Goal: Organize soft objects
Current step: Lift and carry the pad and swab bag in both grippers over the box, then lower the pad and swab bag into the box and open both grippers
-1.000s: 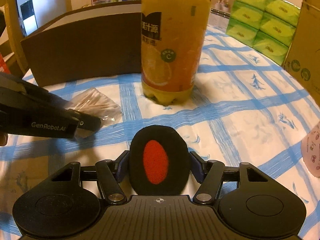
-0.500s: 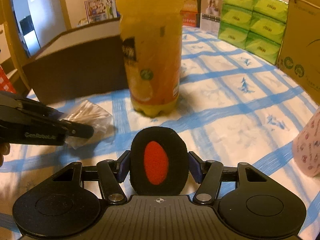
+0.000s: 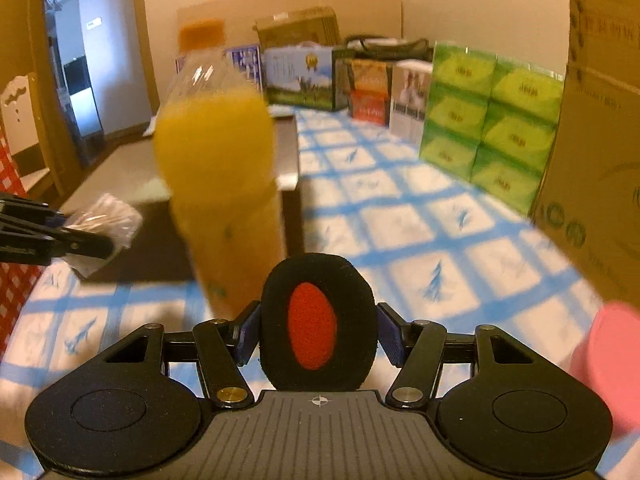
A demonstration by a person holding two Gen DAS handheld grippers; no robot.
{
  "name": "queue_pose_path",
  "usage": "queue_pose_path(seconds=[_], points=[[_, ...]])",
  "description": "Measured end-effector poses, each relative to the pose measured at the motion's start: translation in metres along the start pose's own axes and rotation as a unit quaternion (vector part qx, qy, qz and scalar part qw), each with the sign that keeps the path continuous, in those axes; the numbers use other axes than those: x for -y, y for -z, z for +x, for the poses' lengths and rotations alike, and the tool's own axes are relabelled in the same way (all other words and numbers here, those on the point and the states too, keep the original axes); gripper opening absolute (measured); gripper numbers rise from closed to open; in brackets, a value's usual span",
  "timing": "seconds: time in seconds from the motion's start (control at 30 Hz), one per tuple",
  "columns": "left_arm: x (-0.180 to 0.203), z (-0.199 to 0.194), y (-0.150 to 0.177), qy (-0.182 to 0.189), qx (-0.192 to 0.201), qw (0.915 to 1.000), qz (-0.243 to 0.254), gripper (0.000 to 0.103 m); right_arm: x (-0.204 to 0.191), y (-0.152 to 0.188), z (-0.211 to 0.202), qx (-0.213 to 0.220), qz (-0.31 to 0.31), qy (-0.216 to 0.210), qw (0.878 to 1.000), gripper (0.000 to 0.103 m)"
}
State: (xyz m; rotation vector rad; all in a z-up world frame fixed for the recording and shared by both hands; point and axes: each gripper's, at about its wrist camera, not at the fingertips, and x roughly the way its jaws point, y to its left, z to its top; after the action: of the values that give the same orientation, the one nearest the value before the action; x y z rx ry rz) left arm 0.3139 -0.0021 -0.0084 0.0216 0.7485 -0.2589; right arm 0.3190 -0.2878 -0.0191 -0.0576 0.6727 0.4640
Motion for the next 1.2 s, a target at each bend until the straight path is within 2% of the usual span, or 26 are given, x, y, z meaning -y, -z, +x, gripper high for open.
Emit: queue_pose_path(seconds=[0.3, 0.6, 0.83, 1.0, 1.2], points=[[-0.027, 0.004, -0.057, -0.015, 0.041, 0.9990, -0.011, 0.025, 0.032, -0.070, 0.017, 0.048, -0.015, -0.049, 0.998, 0.060], [-0.049, 0.039, -0.104, -0.028, 0.057, 0.9980, -0.005, 0.025, 0.045, -0.145, 0.080, 0.078, -0.054, -0.123, 0.988, 0.060], [-0.070, 0.082, -0.123, -0.019, 0.040, 0.9984, -0.036, 0.025, 0.047, -0.183, 0.141, 0.063, -0.086, -0.194, 0.975, 0.060], [-0.084, 0.112, -0.131, -0.021, 0.025, 0.9981, -0.052, 0.025, 0.041, -0.193, 0.180, 0.044, -0.113, -0.219, 0.968, 0.060], [-0.094, 0.133, -0.138, -0.036, 0.018, 0.9982, -0.045, 0.025, 0.028, -0.201, 0.221, 0.029, -0.132, -0.240, 0.961, 0.060]])
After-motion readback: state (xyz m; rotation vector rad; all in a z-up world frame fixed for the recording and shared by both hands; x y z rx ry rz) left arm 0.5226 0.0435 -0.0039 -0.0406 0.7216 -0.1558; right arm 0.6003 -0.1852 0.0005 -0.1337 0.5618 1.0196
